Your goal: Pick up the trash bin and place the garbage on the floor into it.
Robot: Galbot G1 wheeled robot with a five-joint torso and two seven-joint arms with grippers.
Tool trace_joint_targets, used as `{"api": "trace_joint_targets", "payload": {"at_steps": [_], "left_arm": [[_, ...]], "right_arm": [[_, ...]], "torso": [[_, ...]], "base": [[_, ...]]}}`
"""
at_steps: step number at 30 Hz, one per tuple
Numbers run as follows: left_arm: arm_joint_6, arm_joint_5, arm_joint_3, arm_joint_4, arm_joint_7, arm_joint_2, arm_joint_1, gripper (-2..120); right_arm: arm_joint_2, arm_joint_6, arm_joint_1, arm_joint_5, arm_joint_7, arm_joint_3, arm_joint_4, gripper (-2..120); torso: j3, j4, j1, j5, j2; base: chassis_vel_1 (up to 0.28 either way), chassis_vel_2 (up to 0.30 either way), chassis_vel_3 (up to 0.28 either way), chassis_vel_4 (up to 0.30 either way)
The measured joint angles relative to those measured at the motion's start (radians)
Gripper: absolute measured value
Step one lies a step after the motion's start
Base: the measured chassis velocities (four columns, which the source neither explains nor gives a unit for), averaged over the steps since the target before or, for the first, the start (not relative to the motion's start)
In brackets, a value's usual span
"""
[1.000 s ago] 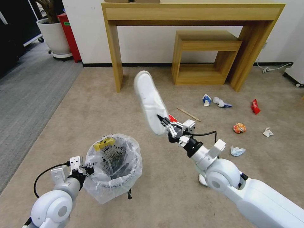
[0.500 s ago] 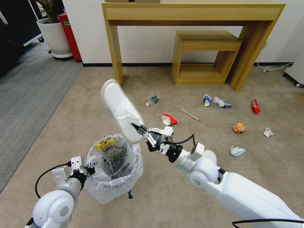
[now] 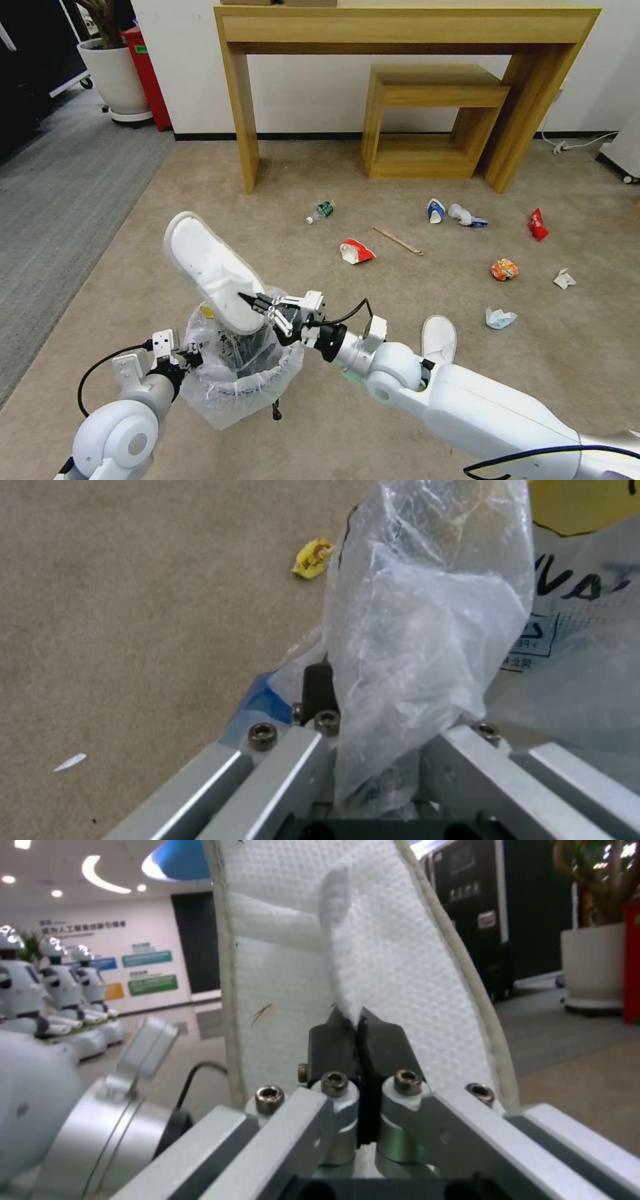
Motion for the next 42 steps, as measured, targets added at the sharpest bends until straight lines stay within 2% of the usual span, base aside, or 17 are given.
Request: {"api": "trace_joint_targets", "payload": {"at_steps": [10,22,32,33,35,38,39,42], "left_arm": [[-0.002,-0.002,-0.021,-0.02,0.003,0.003,0.018,1],[-0.007,-0.002,-0.037,-0.035,0.007,0.004,0.034,1],[-0.008,-0.002,-0.035,-0.034,0.008,-0.001,0.033,1],[-0.009,-0.001,-0.034,-0.032,0.008,-0.001,0.033,1],[-0.009,-0.001,-0.034,-0.031,0.008,0.0,0.033,1],[-0.011,-0.002,-0.035,-0.03,0.008,0.004,0.031,1],[-0.011,-0.002,-0.035,-0.03,0.008,0.004,0.031,1],[-0.014,-0.001,-0.032,-0.022,0.008,0.003,0.029,1]], "right_arm": [[0.055,0.006,0.062,-0.009,0.006,-0.113,-0.105,0],[0.093,-0.021,0.101,-0.041,0.042,-0.16,-0.165,0],[0.09,-0.029,0.104,-0.055,0.05,-0.169,-0.164,3],[0.086,-0.034,0.104,-0.059,0.05,-0.169,-0.164,13],[0.079,-0.038,0.102,-0.063,0.05,-0.168,-0.163,15],[0.07,-0.041,0.098,-0.07,0.05,-0.16,-0.168,29],[0.07,-0.041,0.098,-0.07,0.05,-0.16,-0.168,29],[0.063,-0.04,0.094,-0.077,0.05,-0.152,-0.173,47]], "torso": [[0.0,0.0001,0.0,0.0,0.0],[0.0,0.0,0.0,0.0001,0.0],[0.0,0.0,0.0,0.0,0.0],[0.0,0.0,0.0,0.0001,0.0],[0.0,0.0,0.0,0.0,0.0],[0.0,-0.0001,0.0,0.0001,0.0],[0.0,-0.0001,0.0,0.0001,0.0],[0.0,0.0,0.0,0.0001,0.0]], "base": [[0.0,0.0,0.0,0.0],[0.0,0.0,0.0,0.0],[0.0,0.0,0.0,0.0],[0.0,0.0,0.0,0.0],[0.0,0.0,0.0,0.0],[0.0,0.0,0.0,0.0],[0.0,0.0,0.0,0.0],[0.0,0.0,0.0,0.0]]}}
